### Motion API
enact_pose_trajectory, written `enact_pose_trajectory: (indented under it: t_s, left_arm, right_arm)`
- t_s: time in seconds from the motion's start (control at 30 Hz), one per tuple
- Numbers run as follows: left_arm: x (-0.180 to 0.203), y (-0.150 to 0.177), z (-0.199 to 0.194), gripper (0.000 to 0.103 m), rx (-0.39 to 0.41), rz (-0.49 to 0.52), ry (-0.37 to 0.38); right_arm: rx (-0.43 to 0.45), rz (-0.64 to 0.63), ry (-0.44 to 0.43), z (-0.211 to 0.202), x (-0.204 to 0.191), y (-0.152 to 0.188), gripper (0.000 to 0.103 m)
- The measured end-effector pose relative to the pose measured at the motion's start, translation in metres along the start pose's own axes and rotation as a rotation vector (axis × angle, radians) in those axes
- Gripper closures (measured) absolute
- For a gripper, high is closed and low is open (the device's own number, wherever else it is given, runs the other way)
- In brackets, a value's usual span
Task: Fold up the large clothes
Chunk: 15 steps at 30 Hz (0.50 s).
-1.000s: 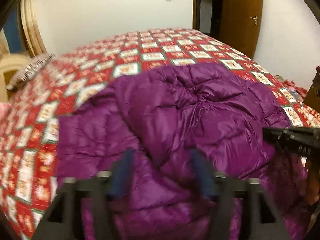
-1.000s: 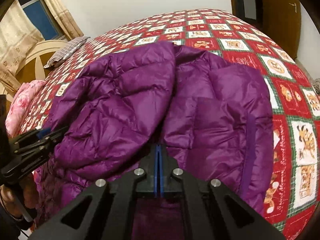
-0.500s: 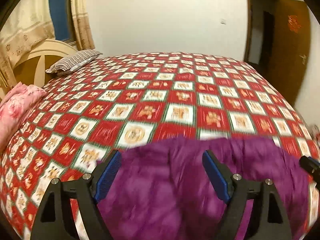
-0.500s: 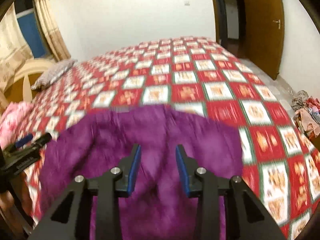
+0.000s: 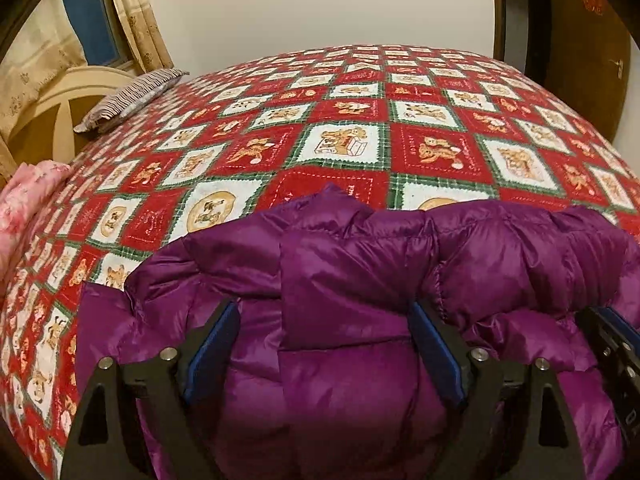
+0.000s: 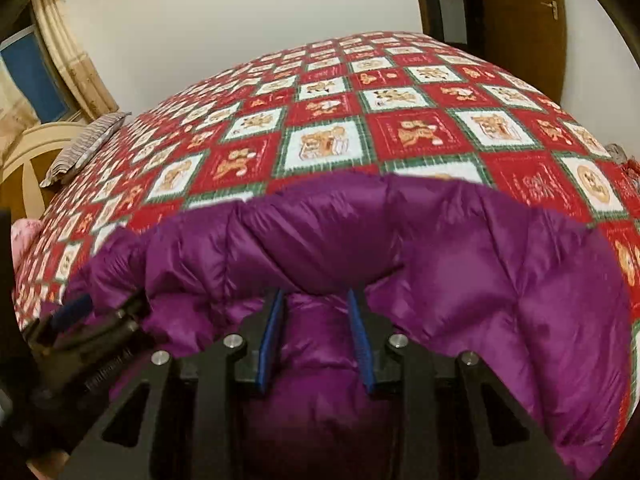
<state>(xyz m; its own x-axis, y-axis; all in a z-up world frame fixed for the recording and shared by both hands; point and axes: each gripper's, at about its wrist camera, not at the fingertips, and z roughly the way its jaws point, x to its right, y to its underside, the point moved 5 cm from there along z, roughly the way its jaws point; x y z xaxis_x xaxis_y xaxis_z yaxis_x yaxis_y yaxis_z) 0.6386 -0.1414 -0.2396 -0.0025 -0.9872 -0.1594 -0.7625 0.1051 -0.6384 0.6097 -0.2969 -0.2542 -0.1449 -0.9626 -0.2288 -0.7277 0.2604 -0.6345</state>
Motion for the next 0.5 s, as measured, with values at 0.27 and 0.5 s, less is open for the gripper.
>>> enact_pose_trajectory:
  t_s: [0.27,0.5]
  left_arm:
    - [0.008,0.002,0.003,0.011,0.023,0.043,-0.073]
    - [0.005,-0.004,0.005,0.01,-0.004,0.044,-0.055]
  right_arm:
    - [-0.002,-0.04,0.037,0.006,-0.003,0.001,0.067]
    - [-0.018,-0.063,0.053,0.013,-0.005,-0.001,0.067]
